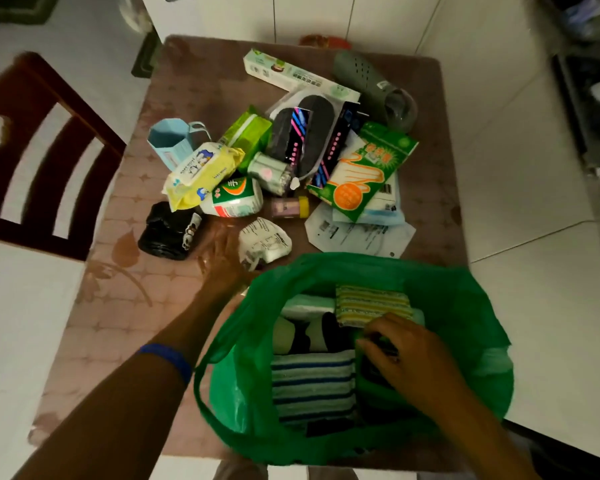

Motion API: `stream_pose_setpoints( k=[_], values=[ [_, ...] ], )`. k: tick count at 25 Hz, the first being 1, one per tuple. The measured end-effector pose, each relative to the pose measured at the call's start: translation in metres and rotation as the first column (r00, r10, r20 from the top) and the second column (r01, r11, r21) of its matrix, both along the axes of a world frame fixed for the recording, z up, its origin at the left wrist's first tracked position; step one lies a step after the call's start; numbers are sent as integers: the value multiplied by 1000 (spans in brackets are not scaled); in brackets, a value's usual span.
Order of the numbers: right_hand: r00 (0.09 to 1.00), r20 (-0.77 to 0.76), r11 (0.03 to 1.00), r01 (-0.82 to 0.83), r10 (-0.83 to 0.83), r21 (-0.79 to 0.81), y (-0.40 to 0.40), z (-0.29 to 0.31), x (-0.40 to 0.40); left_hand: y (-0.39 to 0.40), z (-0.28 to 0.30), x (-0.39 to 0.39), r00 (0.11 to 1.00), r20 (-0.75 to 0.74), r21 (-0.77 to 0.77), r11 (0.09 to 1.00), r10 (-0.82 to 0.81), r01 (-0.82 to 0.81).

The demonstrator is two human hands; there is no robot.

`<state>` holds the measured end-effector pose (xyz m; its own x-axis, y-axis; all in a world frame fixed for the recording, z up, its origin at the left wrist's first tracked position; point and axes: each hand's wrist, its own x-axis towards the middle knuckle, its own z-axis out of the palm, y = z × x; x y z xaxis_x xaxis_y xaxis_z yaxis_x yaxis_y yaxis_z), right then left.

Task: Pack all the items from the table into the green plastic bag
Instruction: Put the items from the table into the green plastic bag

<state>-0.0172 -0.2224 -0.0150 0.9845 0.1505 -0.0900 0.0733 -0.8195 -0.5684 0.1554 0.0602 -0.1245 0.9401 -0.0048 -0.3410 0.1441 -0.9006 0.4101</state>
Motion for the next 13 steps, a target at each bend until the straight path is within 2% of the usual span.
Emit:
stream_pose_setpoints(
  k=[1,3,4,6,8,10,12,13],
  values=[
    [999,-26,999,33,-33,16,-4,0,-5,-1,-7,3,999,-10,-32,999,35,-36],
    [990,-73,987,129,-122,92,-9,5,-10,-5,4,6,981,-52,-252,948,186,-193],
    [976,-112,967,202,-186,158,-8,10,-10,-8,20,3,951,-117,-379,872,286,-309],
    [931,-194,871,358,-308,337,-2,29,1,-8,60,-7,894,-198,-524,727,403,-444],
    [878,-314,684,479,-362,551,8,54,21,-12,114,-31,911,-106,-596,708,398,-379],
    [830,-522,422,552,-198,719,25,75,41,-29,168,-59,946,30,-688,694,322,-214],
    [784,-621,179,607,28,774,45,86,50,-53,206,-82,990,84,-784,621,117,-7],
    [781,-622,46,621,48,783,50,84,49,-66,217,-93,995,92,-798,595,-33,93]
  ],
)
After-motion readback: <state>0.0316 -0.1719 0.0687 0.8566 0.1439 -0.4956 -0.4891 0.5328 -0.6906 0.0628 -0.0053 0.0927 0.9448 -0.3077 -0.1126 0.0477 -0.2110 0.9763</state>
